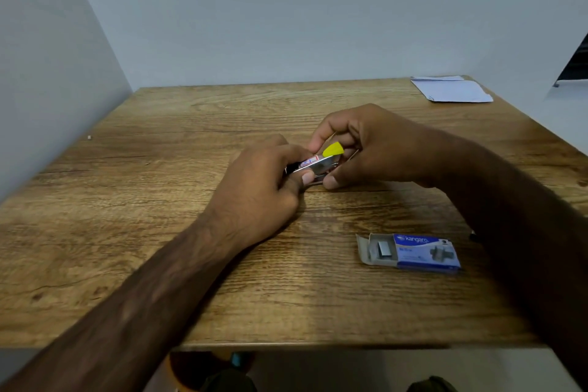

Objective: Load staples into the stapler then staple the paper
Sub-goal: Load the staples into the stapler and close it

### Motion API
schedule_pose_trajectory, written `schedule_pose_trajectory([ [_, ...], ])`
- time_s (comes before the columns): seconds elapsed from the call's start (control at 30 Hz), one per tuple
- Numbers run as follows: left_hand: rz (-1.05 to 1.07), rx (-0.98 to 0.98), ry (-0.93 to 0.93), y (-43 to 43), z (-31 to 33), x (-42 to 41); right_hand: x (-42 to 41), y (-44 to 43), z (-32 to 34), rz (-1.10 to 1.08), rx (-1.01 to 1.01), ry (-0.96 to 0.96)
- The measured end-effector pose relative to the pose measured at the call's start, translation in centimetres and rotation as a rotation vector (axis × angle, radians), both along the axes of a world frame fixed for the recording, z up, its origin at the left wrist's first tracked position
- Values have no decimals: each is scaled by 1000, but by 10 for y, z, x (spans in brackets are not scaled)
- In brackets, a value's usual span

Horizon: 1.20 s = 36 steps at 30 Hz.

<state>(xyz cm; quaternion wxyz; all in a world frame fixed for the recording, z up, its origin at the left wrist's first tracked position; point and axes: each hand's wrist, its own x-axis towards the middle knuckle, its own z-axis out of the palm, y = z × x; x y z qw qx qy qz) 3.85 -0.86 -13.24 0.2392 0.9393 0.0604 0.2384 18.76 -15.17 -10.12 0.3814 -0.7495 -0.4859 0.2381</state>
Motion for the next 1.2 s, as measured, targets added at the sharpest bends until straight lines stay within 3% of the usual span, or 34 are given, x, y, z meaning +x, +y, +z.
schedule_pose_trajectory([
  [0.17, 14, -24, 4, 1, -2, 0, -1, 0, 1, 3, -16, 6],
  [0.4, 21, -639, -178, 7, 3, -1, -3, 5, 4, -129, 218, 211],
  [0.6, -76, -909, -168, 4, 2, -3, -6, 6, 2, -121, 349, 356],
  [0.73, -83, -883, -117, 0, 5, -6, -9, 11, -3, -112, 347, 322],
  [0.93, -65, -616, -125, 3, 6, -9, -13, 12, -4, -35, 320, 273],
  [1.2, 146, -412, -76, 13, 5, -15, -15, 10, -5, 161, 120, 214],
])
